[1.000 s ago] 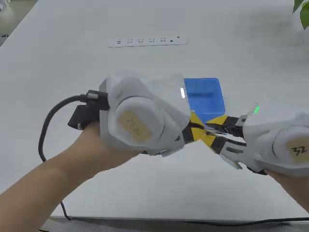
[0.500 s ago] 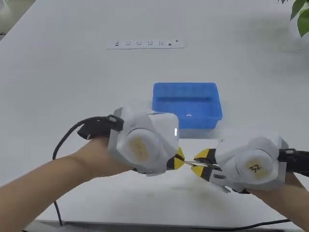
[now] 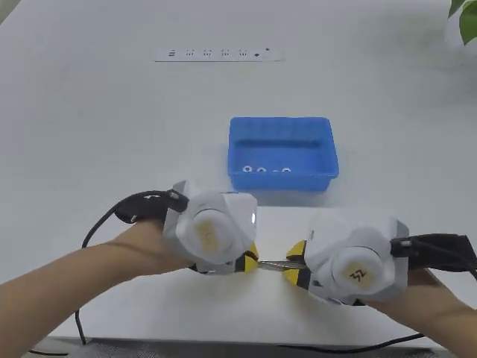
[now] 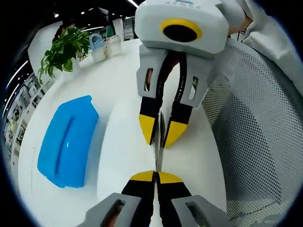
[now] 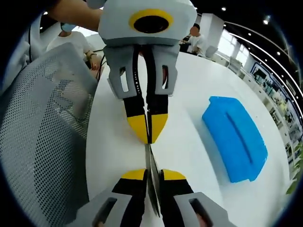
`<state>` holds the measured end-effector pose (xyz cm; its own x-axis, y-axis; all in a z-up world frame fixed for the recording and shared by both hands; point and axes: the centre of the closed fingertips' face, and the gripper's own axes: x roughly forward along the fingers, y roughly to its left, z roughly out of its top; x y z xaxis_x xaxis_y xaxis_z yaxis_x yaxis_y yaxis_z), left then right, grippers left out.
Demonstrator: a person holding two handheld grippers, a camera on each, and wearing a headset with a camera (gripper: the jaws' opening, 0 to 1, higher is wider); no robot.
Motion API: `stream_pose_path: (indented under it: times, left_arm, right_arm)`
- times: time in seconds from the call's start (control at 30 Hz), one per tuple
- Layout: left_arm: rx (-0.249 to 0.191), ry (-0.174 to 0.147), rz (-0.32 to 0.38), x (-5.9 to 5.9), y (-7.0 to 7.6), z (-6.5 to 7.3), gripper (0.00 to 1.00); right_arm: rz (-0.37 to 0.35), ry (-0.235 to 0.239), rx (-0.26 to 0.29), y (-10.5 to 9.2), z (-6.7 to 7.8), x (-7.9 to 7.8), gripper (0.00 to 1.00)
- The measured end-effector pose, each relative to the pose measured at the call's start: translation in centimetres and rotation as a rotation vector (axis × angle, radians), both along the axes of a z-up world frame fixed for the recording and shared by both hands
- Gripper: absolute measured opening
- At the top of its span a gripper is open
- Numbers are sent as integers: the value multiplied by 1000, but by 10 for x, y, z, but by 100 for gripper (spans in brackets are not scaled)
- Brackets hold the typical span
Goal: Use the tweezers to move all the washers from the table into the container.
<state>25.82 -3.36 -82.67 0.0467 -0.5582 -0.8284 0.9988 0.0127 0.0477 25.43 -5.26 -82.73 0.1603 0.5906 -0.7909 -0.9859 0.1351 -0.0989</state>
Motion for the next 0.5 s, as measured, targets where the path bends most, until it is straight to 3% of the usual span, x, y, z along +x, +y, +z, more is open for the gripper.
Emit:
stream_pose_path:
  times: [0.1,0.13,0.2,0.3,0.4,0.43,0.5]
  left_arm:
    - [-10,18,10,2,-1,1,0]
    - [-9,16,9,2,0,1,0]
    - [13,5,12,2,4,-2,0]
    - [-5,16,43,3,1,-2,0]
    - [-14,-11,149,7,5,0,4]
    - [-25,1,146,4,5,1,5]
    - [-54,20,233,4,10,8,10]
  right_arm:
    - [-17,29,-20,-5,1,-1,11]
    - [-40,66,-20,-6,3,-4,13]
    - [-53,63,-5,-7,9,-4,17]
    - [-130,61,32,-11,26,-3,22]
    - [-228,78,96,-16,45,-2,27]
    - [-255,90,114,-17,49,-3,30]
    - [-318,132,156,-20,61,-6,37]
